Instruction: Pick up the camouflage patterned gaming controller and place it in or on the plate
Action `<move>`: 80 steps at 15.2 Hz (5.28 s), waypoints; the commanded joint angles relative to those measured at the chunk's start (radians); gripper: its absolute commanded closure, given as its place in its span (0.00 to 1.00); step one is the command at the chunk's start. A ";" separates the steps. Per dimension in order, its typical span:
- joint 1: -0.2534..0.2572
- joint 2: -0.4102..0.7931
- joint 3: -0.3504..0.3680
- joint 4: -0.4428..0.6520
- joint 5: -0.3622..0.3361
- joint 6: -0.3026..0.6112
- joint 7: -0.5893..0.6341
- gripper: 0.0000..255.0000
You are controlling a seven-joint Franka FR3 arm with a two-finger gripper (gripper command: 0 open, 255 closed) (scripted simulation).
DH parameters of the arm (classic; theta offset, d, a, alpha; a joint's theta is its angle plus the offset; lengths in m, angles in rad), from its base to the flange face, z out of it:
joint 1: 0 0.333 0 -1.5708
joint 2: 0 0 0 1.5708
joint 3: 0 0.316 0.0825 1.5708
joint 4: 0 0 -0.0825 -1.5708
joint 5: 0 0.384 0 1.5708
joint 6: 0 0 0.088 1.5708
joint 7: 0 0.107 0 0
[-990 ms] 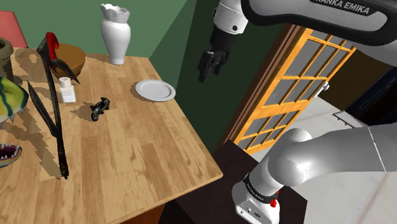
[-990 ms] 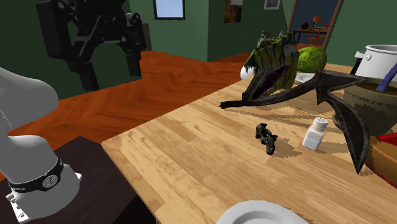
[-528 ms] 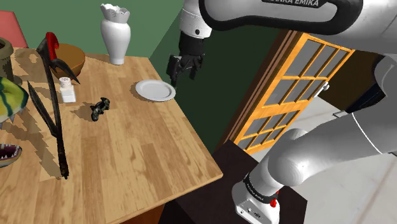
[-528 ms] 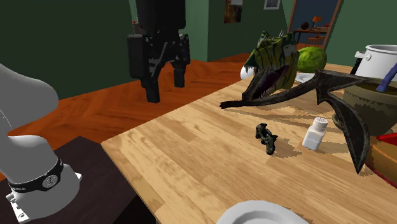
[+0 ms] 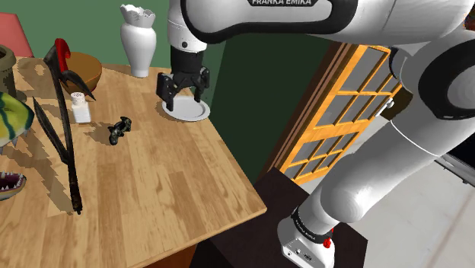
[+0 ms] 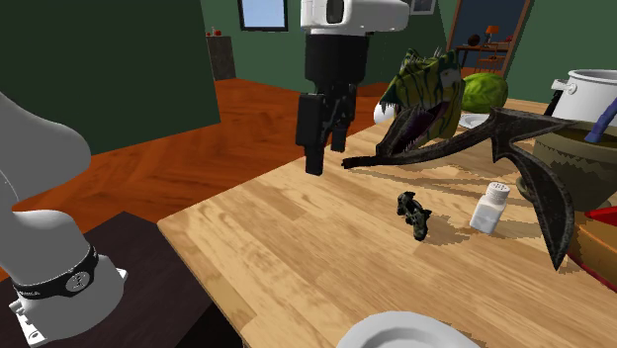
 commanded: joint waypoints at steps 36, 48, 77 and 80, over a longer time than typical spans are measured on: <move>0.205 0.744 0.012 0.643 -0.232 -0.039 0.333 1.00; 0.214 0.729 0.018 0.729 -0.225 -0.136 0.326 1.00; -0.139 0.530 -0.065 0.586 -0.164 -0.164 -0.085 1.00; -0.174 0.535 -0.081 0.599 -0.165 -0.169 -0.138 1.00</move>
